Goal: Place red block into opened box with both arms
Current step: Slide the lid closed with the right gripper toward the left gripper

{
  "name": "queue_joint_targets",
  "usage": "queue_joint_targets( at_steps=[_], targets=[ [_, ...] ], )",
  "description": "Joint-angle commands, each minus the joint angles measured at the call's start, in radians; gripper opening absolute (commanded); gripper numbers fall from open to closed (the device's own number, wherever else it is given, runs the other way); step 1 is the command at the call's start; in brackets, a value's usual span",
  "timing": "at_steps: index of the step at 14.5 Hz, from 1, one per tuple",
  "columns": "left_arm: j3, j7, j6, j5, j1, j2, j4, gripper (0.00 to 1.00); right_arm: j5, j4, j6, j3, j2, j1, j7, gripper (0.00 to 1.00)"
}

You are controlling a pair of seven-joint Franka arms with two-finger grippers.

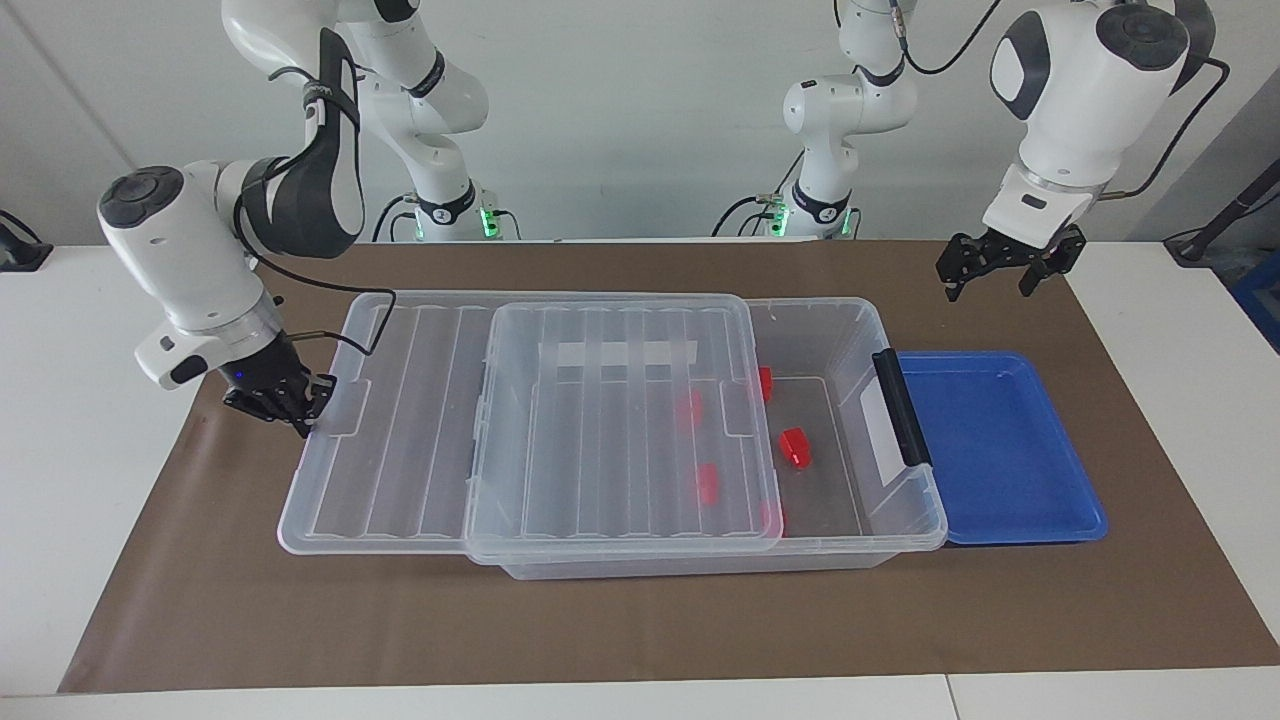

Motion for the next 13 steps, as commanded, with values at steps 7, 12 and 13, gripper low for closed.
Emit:
queue_joint_targets(
  at_steps=[7, 12, 13],
  targets=[
    [0.007, 0.014, 0.040, -0.086, 0.007, -0.031, -0.060, 1.00, 0.035, -0.010, 0.006, 0.003, 0.000, 0.112, 0.084, 0.00],
    [0.009, 0.014, 0.041, -0.086, 0.009, -0.031, -0.060, 1.00, 0.036, -0.017, 0.007, 0.003, 0.000, 0.185, 0.174, 0.00],
    [0.010, 0.014, 0.041, -0.086, 0.009, -0.031, -0.060, 1.00, 0.044, -0.022, 0.007, 0.003, -0.002, 0.188, 0.176, 0.00]
  ],
)
